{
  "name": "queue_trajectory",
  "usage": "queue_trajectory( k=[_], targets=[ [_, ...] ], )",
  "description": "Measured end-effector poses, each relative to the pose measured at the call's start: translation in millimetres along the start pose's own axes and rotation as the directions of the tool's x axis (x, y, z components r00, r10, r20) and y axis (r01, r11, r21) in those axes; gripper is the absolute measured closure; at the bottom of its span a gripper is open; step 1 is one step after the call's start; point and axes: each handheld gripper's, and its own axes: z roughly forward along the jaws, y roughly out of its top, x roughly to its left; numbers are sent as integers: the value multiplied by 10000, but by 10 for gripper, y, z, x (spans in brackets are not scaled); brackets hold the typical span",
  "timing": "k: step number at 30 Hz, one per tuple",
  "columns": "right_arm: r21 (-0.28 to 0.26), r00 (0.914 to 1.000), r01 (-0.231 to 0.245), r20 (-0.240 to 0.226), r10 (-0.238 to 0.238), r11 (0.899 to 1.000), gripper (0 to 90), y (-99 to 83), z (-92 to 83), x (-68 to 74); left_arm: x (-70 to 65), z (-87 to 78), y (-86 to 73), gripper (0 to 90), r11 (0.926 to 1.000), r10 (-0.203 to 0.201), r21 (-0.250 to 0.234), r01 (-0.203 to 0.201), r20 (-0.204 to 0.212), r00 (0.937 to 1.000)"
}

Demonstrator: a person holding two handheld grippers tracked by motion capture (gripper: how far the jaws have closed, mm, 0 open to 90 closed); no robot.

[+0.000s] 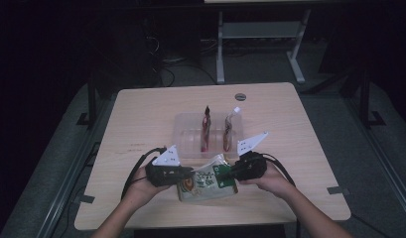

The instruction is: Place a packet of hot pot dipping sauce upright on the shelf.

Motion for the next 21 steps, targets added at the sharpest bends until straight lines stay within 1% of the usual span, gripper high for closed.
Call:
queue_trajectory(
  k=[2, 4, 5, 6, 7, 9, 10, 13, 14, 16, 20, 21],
  targets=[
    [-27, 10000, -2, -14, 2, 10000, 900, 2, -3, 4, 6, -19, -8, 750, 10000, -25, -67, 24, -74, 10000],
    [-41, 10000, 68, 39, -68, 10000, 900, 5, -21, 6, 19, -100, -38, 733, 9996, -186, -209, 179, -339, 9993],
    [-60, 10000, 77, 27, -76, 10000, 900, 3, -27, 1, 26, -124, -50, 736, 9996, -220, -187, 214, -321, 9992],
    [-52, 10000, -15, 21, 15, 10000, 900, 3, -33, 6, 31, -149, -59, 840, 9998, -186, -128, 183, -191, 9996],
    [-79, 10000, -82, -6, 82, 9999, 900, 2, -37, 5, 30, -168, -64, 882, 9997, -222, -108, 221, -182, 9996],
    [-107, 10000, -51, 13, 51, 9999, 900, 6, -44, 8, 30, -176, -61, 898, 9996, -285, -15, 285, -93, 9996],
    [-160, 10000, -28, -31, 28, 9999, 900, 10, -46, 8, 24, -170, -57, 898, 9997, -251, 47, 252, -146, 9996],
    [-236, 9999, -85, -103, 82, 9997, 900, 26, -53, 27, 26, -106, -46, 898, 9997, -220, 131, 222, -194, 9996],
    [-348, 9999, 5, -113, -9, 9994, 900, 31, -47, 32, 27, -73, -40, 898, 9994, -288, 168, 291, -188, 9994],
    [-394, 9998, 80, -182, -88, 9992, 900, 48, -46, 54, 34, 2, -30, 898, 9992, -319, 242, 322, -127, 9994],
    [-622, 9991, 273, -321, -293, 9977, 900, 91, -52, 99, 24, 144, -2, 898, 9979, -367, 534, 361, 111, 9993],
    [-699, 9988, 282, -386, -310, 9972, 900, 105, -61, 110, 15, 171, 2, 898, 9977, -303, 613, 291, 199, 9993]
  ],
)
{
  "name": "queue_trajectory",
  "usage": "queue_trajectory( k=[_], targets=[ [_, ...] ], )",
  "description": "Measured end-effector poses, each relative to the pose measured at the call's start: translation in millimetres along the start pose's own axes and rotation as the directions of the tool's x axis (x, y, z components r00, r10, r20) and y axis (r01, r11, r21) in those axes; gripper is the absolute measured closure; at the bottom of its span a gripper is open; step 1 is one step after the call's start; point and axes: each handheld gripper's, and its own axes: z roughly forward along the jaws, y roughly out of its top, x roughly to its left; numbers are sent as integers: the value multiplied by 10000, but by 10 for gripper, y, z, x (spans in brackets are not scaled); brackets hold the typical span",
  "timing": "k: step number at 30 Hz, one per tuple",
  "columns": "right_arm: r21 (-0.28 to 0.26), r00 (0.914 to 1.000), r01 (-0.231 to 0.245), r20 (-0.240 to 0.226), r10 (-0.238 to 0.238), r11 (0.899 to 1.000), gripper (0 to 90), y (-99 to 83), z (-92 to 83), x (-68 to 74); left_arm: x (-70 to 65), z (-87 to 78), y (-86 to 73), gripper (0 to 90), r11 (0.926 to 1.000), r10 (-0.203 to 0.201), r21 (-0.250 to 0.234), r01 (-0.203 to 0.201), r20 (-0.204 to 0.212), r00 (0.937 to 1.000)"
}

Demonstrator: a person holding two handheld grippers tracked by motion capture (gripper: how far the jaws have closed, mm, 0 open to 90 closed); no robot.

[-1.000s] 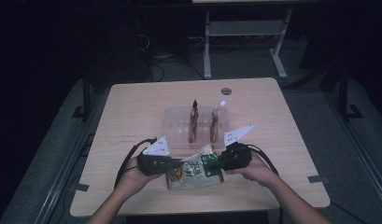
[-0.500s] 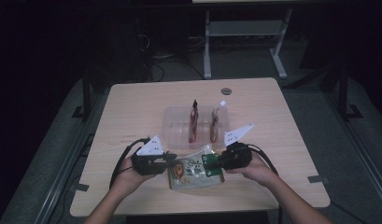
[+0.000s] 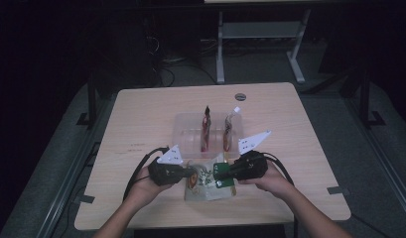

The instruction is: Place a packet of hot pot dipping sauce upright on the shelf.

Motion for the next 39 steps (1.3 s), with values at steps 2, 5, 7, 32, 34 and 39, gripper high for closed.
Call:
queue_trajectory(
  k=[2, 5, 7, 32, 34, 39],
  targets=[
    [-172, 9999, 47, -154, -50, 9998, 900, 28, -19, 19, -33, 60, 8, 898, 10000, 49, 57, -50, 181, 9998],
    [-366, 9990, 11, -452, -27, 9993, 900, 59, -37, 45, -102, 131, 32, 898, 9997, 177, 146, -184, 487, 9987],
    [-386, 9989, 135, -445, -152, 9992, 900, 77, -37, 68, -151, 156, 54, 898, 9998, 192, 61, -197, 637, 9978],
    [-896, 9940, 958, 609, -905, 9914, 900, 292, -368, 150, -90, 5, -120, 653, 9990, -436, 91, 432, 612, 9972],
    [-899, 9923, 1064, 724, -1000, 9903, 900, 320, -388, 142, -87, 1, -150, 622, 9984, -549, 139, 542, 608, 9966],
    [-880, 9893, 1176, 971, -1090, 9891, 900, 360, -428, 133, -70, -8, -210, 533, 9970, -711, 352, 690, 648, 9954]
  ],
)
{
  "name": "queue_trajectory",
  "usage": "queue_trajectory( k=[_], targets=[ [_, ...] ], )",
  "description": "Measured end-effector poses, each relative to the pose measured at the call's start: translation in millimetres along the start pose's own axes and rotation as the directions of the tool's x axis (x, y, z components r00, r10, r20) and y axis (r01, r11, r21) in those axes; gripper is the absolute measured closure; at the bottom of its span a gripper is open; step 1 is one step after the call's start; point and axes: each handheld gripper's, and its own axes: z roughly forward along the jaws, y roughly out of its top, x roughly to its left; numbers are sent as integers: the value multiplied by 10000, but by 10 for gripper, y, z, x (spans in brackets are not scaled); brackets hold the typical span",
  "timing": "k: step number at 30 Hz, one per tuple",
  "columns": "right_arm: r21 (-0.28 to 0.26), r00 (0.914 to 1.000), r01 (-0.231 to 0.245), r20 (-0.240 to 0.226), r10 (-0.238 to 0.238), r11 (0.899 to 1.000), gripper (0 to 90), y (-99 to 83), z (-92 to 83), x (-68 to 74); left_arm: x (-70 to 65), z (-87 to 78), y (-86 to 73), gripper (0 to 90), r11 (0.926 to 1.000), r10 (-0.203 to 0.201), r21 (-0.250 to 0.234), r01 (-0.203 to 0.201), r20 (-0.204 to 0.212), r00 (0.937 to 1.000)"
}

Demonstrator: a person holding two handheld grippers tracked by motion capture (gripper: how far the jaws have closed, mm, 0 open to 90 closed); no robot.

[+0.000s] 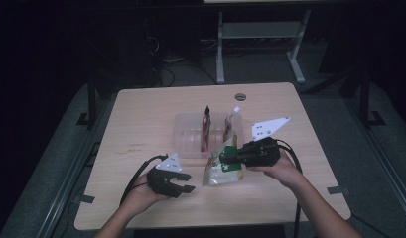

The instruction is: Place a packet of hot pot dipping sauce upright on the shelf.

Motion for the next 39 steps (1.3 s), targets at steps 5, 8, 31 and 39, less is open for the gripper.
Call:
queue_trajectory(
  k=[5, 8, 31, 39],
  targets=[
    [4, 9997, 186, 163, -186, 9998, 900, 73, -36, -17, 22, -21, -24, 475, 9999, -108, 122, 109, -85, 9999],
    [-55, 9992, 277, 290, -276, 9996, 900, 128, -72, -42, 32, -27, -35, 444, 9998, -177, 107, 178, -77, 9998],
    [143, 9929, 229, 1168, -244, 9996, 900, 447, -219, -454, 75, -42, -78, 342, 9995, -214, 246, 216, -81, 9997],
    [262, 9883, 90, 1520, -129, 9996, 900, 507, -236, -617, 76, -45, -82, 339, 9994, -280, 221, 281, -79, 9996]
  ],
)
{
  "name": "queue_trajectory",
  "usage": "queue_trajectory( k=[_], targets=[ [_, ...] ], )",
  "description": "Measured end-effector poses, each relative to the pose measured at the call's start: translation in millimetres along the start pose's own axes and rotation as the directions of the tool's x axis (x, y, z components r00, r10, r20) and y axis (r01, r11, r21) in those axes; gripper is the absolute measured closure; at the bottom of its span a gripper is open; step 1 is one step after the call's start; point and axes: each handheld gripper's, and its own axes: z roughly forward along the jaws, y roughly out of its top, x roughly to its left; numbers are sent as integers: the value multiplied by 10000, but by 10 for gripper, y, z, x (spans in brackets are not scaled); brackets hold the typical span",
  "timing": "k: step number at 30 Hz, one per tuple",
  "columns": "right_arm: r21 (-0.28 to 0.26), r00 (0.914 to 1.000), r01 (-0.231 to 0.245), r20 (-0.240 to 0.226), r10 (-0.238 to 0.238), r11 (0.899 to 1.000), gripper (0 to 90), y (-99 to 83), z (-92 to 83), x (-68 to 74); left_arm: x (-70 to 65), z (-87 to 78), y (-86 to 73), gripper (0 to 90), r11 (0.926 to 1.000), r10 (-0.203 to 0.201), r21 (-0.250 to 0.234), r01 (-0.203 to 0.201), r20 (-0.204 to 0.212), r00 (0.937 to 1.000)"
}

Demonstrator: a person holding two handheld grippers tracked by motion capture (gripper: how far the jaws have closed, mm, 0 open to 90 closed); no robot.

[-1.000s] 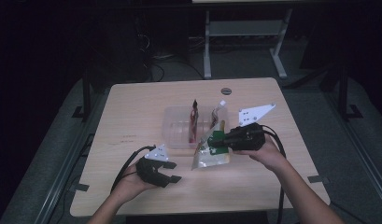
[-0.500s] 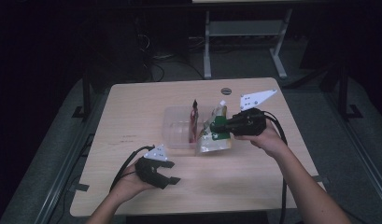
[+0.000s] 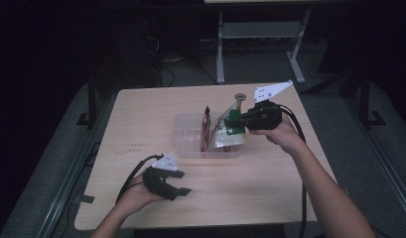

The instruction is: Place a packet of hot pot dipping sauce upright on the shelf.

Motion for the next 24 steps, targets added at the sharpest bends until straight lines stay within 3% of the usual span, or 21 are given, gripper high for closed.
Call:
queue_trajectory(
  k=[13, 24],
  targets=[
    [466, 9988, -249, 429, 229, 9986, 900, -20, 115, -191, -1, -1, -6, 336, 10000, -76, -9, 76, 35, 10000],
    [777, 9994, -259, 254, 240, 9966, 900, -31, 268, -204, -3, -4, -9, 332, 10000, -14, -5, 14, 51, 10000]
  ],
)
